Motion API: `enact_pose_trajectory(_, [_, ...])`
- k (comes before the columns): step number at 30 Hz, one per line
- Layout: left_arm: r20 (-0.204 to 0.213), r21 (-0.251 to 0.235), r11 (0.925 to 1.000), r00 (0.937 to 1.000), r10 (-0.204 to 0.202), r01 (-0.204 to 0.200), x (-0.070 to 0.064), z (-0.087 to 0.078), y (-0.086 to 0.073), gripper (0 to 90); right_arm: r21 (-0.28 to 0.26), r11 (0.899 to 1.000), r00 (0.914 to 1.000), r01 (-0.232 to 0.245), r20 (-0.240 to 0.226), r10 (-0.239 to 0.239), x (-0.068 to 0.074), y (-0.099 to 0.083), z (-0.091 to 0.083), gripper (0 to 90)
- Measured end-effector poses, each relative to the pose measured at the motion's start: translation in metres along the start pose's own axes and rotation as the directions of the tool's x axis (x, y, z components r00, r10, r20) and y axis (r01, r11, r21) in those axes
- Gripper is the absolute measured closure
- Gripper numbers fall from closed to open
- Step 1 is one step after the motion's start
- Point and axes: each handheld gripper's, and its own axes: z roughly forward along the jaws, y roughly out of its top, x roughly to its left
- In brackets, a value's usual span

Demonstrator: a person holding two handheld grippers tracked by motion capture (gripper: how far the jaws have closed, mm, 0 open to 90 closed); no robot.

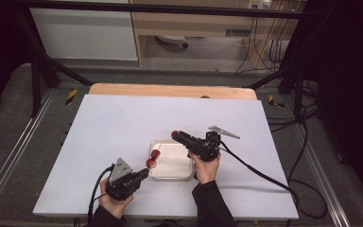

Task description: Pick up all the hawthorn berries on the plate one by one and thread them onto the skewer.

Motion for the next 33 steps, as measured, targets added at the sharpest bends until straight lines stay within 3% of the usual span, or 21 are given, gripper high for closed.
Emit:
enact_pose_trajectory(12, [0.004,-0.023,0.9997,1.0000,0.008,-0.008,-0.014,0.011,0.006,88.6,-0.089,0.995,0.9993,-0.034,-0.018,0.032,0.001,0.005,0.001,62.4])
enact_pose_trajectory(28, [0.020,-0.042,0.9979,0.9986,-0.049,0.049,-0.025,0.025,0.017,88.7,-0.170,0.983,0.9979,-0.062,-0.027,0.059,0.002,0.008,0.000,62.5])
enact_pose_trajectory(33, [0.019,-0.041,0.9980,0.9987,-0.047,0.048,-0.027,0.028,0.018,88.7,-0.172,0.983,0.9975,-0.068,-0.031,0.063,0.002,0.007,0.001,62.5])
